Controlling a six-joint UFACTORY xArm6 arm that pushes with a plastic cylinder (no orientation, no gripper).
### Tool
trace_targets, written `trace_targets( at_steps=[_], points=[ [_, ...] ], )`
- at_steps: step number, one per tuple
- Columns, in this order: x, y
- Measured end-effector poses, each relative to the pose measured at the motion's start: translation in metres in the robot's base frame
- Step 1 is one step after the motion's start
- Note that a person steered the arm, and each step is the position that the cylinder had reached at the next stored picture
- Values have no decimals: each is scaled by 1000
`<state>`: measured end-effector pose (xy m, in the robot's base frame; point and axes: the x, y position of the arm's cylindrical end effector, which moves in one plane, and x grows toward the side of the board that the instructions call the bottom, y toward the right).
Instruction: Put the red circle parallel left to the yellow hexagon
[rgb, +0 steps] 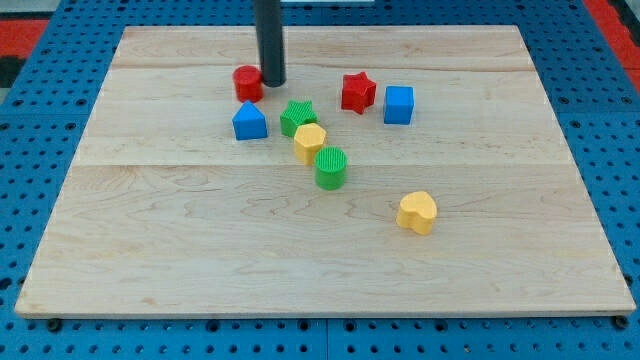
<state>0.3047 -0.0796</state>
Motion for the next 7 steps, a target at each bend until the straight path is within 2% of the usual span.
trace_targets(
  at_steps=[2,3,4,7],
  points=[
    [2,-58],
    [-28,-62],
    [-24,-87],
    [44,-86]
  ],
)
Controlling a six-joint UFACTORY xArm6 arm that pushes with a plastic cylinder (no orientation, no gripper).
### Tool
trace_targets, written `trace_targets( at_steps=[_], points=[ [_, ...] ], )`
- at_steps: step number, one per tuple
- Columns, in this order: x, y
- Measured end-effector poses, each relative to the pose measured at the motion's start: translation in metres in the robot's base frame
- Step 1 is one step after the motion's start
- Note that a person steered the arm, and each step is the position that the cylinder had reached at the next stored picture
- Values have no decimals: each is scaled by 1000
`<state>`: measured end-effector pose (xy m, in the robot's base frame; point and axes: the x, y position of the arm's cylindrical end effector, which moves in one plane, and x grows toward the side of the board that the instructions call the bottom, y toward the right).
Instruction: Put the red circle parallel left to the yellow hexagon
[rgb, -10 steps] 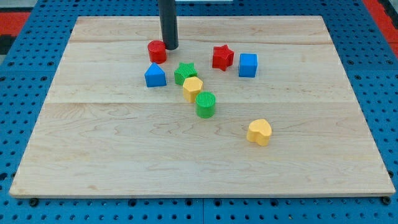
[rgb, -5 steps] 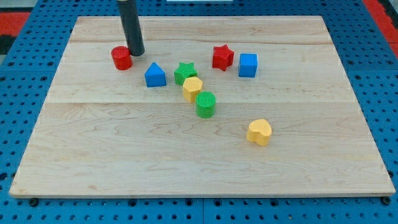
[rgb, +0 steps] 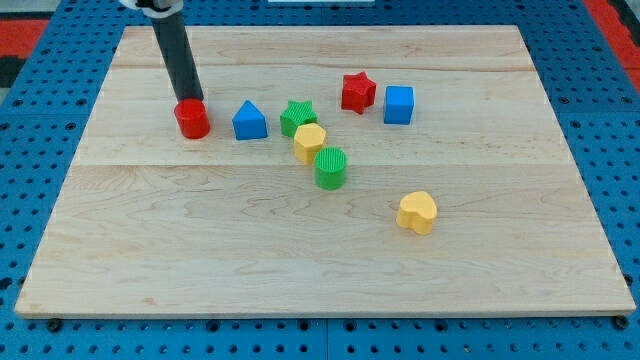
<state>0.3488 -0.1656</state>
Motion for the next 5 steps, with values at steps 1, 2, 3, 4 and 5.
trace_targets(
  at_steps=[1,2,3,4,5],
  points=[
    [15,0],
    [31,0],
    [48,0],
    [66,-36],
    [81,-82]
  ],
)
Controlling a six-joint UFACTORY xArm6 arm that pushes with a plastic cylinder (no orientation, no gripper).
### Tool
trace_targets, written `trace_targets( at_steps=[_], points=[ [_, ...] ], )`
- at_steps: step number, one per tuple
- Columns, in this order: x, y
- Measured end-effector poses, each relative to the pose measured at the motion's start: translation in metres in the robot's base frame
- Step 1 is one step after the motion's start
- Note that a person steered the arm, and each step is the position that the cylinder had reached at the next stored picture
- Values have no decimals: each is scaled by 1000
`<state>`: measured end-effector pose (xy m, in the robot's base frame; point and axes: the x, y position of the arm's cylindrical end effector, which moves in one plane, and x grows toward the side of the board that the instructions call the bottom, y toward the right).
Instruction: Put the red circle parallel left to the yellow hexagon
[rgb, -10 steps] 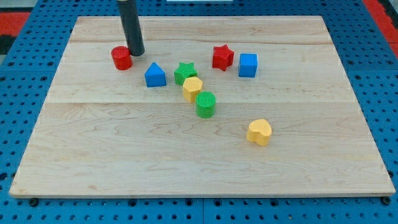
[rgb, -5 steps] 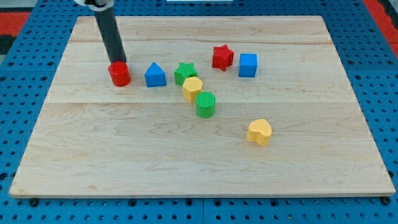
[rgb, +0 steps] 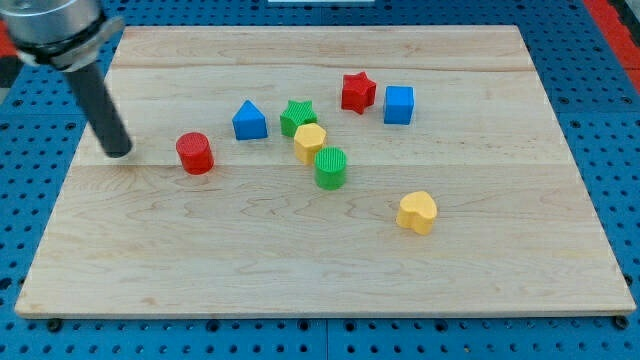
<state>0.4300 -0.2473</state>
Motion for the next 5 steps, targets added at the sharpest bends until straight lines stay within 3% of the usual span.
trace_targets(
  at_steps=[3,5],
  points=[
    [17,115],
    [63,123]
  ],
)
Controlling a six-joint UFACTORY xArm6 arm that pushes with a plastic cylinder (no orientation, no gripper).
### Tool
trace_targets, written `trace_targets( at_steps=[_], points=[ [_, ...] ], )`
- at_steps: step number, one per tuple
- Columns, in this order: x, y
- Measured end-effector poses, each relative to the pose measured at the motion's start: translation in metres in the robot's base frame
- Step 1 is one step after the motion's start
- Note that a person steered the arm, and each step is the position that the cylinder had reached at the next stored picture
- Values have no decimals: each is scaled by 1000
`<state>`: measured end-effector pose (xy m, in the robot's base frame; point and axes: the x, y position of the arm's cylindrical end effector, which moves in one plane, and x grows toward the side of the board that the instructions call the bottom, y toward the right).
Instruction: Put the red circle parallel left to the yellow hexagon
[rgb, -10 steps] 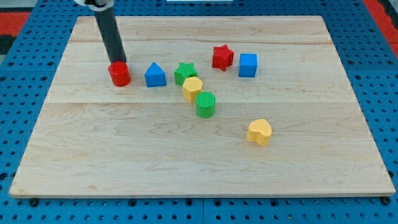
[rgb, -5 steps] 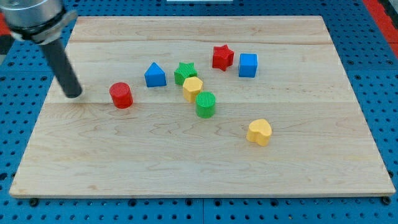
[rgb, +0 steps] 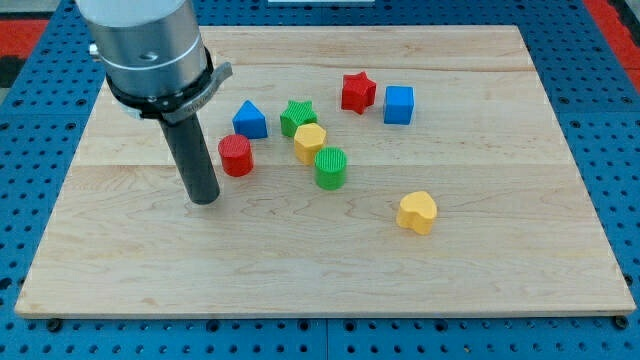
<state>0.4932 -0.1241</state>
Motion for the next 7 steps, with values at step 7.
trace_targets(
  at_steps=[7],
  points=[
    [-84,-48]
  ],
)
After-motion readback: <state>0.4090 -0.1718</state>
